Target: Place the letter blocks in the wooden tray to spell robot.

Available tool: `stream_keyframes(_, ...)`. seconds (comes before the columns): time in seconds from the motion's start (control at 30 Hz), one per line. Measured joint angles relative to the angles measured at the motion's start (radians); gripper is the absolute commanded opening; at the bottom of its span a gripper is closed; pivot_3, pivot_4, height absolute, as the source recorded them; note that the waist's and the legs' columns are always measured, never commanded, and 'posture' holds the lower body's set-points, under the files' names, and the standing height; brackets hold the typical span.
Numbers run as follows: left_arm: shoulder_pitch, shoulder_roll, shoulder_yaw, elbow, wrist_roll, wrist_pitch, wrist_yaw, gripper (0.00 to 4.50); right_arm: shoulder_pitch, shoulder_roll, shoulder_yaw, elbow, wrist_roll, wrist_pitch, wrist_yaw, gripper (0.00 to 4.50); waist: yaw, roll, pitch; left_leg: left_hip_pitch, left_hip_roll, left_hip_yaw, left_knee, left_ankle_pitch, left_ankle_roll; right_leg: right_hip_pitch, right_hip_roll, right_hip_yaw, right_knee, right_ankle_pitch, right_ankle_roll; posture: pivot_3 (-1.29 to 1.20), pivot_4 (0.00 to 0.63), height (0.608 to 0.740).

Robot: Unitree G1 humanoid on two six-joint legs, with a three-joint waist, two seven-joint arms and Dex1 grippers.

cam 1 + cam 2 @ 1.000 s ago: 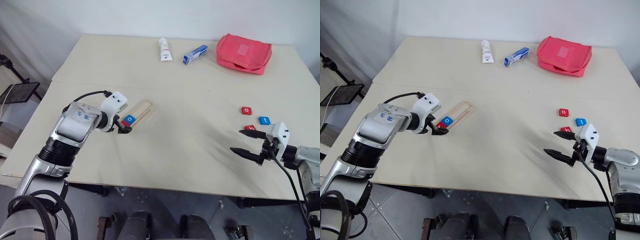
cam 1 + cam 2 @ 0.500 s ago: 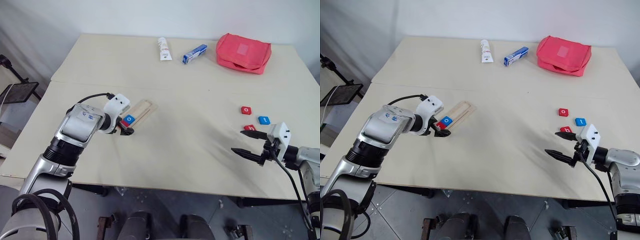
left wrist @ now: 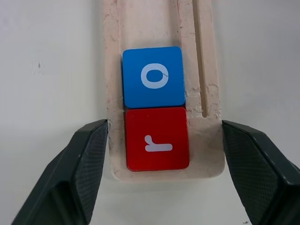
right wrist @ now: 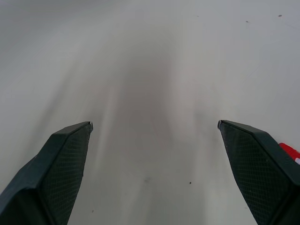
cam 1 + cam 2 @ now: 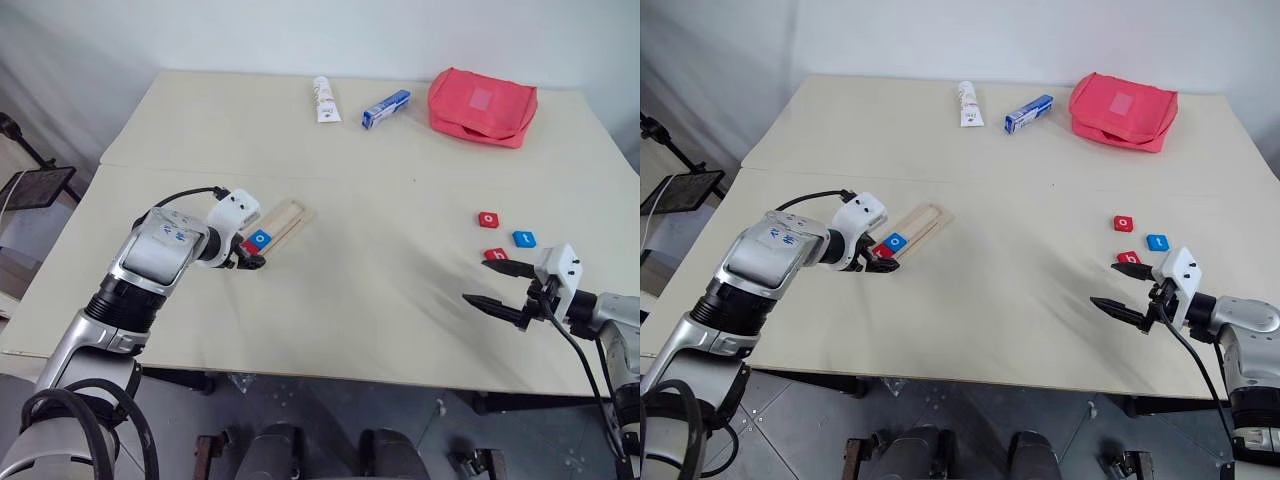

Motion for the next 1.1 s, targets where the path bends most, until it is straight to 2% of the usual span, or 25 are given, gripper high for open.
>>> stream_keyframes(0.1, -0.037, -0.012, -0.077, 0.005, 0.042, -0.110, -0.056, 3.41, 0.015, 0.000, -0.023, -0.018, 0.006, -0.006, 0.001, 4.50, 0.008, 0.000, 0.000, -0.005, -0.001, -0.003, 0.004, 0.000, 0.001, -0.001, 0.000, 0.000, 0.000, 0.000, 0.000, 0.00, 0.150, 0.740)
stream_keyframes(0.3, -0.097, -0.104, -0.168, 0.044, 0.084, -0.262, -0.153, 3.41, 0.077, -0.009, -0.071, -0.075, 0.032, -0.022, 0.021, 4.50, 0.008, 0.000, 0.000, -0.020, -0.002, -0.004, 0.010, -0.001, 0.002, -0.016, 0.000, -0.002, 0.006, 0.000, 0.000, 0.00, 0.150, 0.740)
stream_keyframes(0.57, -0.132, -0.253, -0.258, 0.084, 0.150, -0.418, -0.248, 3.41, 0.238, -0.019, -0.192, -0.181, 0.048, -0.039, -0.012, 4.50, 0.007, 0.000, 0.000, -0.021, -0.002, -0.002, 0.011, -0.001, 0.003, -0.018, -0.001, -0.003, 0.008, 0.000, 0.000, 0.00, 0.150, 0.740)
stream_keyframes(0.93, -0.153, -0.356, -0.295, 0.122, 0.229, -0.496, -0.326, 3.41, 0.491, 0.006, -0.327, -0.370, 0.088, -0.035, -0.081, 4.50, 0.013, 0.000, 0.000, -0.020, -0.002, -0.002, 0.012, -0.001, 0.004, -0.017, -0.002, -0.002, 0.008, 0.000, 0.000, 0.00, 0.150, 0.740)
stream_keyframes(1.1, -0.153, -0.380, -0.302, 0.116, 0.249, -0.489, -0.357, 3.41, 0.527, 0.020, -0.335, -0.405, 0.094, -0.022, -0.110, 4.50, 0.014, 0.000, 0.000, -0.020, -0.002, -0.002, 0.012, -0.001, 0.004, -0.017, -0.001, -0.002, 0.008, 0.000, 0.000, 0.00, 0.150, 0.740)
